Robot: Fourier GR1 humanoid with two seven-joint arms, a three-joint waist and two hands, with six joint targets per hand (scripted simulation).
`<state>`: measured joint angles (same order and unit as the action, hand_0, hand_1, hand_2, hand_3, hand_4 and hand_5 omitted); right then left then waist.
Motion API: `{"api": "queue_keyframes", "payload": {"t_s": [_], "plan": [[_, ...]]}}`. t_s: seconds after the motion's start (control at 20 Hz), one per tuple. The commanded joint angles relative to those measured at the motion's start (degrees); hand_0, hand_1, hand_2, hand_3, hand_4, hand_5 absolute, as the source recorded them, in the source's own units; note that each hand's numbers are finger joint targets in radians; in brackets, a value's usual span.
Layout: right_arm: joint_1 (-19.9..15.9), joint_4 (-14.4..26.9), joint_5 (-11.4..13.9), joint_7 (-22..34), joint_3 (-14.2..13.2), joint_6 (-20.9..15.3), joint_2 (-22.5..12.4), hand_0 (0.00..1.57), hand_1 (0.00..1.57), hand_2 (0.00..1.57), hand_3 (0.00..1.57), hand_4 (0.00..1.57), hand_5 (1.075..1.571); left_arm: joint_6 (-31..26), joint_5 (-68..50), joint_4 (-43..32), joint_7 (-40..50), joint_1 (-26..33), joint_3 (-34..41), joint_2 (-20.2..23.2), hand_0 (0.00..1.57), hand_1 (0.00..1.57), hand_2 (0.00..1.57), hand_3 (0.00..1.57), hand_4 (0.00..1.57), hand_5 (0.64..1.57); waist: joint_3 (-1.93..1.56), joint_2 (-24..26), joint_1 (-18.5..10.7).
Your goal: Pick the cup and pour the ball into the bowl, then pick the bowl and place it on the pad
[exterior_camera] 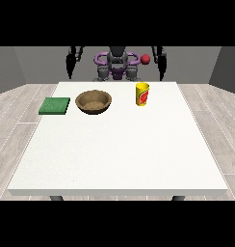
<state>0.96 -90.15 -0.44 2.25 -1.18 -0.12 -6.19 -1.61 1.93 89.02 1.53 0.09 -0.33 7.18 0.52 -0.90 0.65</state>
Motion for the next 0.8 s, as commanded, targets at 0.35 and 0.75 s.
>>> {"api": "queue_keyframes", "payload": {"t_s": [0.35, 0.75], "plan": [[6.62, -9.05, -7.78, 9.98, 1.42, 1.56, 3.72, 0.00, 0.00, 0.00, 0.00, 0.54, 1.571, -0.20, -9.98, 9.79, 10.97, 4.55, -0.43, -6.26, 0.00, 0.00, 0.00, 0.00, 0.00, 1.563, -0.53, 26.31, 0.46], [16.21, -24.09, -11.67, 17.88, 1.70, 1.92, 2.52, 0.00, 0.00, 0.00, 0.00, 0.52, 1.569, 4.47, -7.32, 22.43, 17.29, 14.07, -4.79, -6.92, 0.00, 0.00, 0.00, 0.00, 0.00, 1.553, -0.53, 26.52, 1.21]]}}
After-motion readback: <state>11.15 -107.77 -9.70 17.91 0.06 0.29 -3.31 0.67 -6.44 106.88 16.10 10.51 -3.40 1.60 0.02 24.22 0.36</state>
